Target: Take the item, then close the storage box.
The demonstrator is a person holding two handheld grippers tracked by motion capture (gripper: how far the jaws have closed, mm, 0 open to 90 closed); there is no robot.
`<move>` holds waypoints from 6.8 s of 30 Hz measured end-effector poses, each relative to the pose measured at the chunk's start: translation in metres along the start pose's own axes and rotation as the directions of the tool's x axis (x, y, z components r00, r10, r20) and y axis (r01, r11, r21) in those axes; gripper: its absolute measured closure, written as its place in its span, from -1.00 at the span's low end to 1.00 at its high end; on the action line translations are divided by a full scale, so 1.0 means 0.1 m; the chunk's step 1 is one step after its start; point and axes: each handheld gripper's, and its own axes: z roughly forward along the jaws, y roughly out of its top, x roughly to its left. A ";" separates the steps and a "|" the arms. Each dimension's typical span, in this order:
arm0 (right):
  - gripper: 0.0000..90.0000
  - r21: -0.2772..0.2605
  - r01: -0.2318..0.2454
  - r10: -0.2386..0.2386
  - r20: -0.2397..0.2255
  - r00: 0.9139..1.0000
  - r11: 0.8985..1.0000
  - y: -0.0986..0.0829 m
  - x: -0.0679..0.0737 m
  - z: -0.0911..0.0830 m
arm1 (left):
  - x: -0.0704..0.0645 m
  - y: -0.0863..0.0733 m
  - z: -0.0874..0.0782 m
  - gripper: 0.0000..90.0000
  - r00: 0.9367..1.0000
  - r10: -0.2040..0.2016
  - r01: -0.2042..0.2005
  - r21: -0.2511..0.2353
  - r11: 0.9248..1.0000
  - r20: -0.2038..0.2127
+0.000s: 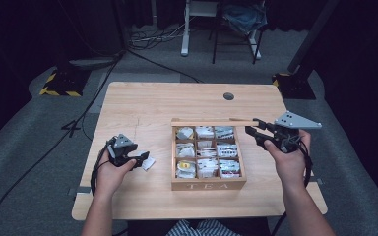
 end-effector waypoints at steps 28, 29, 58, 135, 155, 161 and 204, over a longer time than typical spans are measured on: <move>0.34 0.037 -0.026 0.027 -0.032 0.999 0.999 -0.05 0.00 -0.04 | -0.61 0.21 -0.51 -0.27 0.980 0.175 -0.168 -0.083 0.982 0.097; 0.34 0.040 -0.026 0.027 -0.035 0.999 0.999 -0.06 0.00 -0.04 | -0.66 0.15 -0.50 -0.27 0.978 0.177 -0.169 -0.079 0.982 0.108; 0.31 0.155 0.004 0.011 -0.095 0.995 0.988 -0.06 0.03 -0.15 | -0.78 -0.48 -0.08 -0.30 0.967 0.196 -0.213 0.098 0.972 0.161; 0.30 0.560 0.140 -0.007 -0.233 0.973 0.817 -0.27 0.20 -0.01 | -0.70 -0.55 0.04 -0.55 0.965 0.215 -0.230 0.093 0.969 0.149; 0.27 0.645 0.193 -0.021 -0.265 0.964 0.739 -0.37 0.25 0.12 | -0.69 -0.55 0.04 -0.55 0.965 0.217 -0.233 0.094 0.968 0.150; 0.25 0.673 0.211 -0.027 -0.273 0.962 0.708 -0.40 0.27 0.16 | -0.69 -0.55 0.04 -0.55 0.965 0.217 -0.232 0.095 0.968 0.150; 0.09 0.736 0.228 -0.013 -0.285 0.958 0.637 -0.59 0.29 0.34 | -0.70 -0.55 0.04 -0.55 0.965 0.217 -0.232 0.094 0.968 0.149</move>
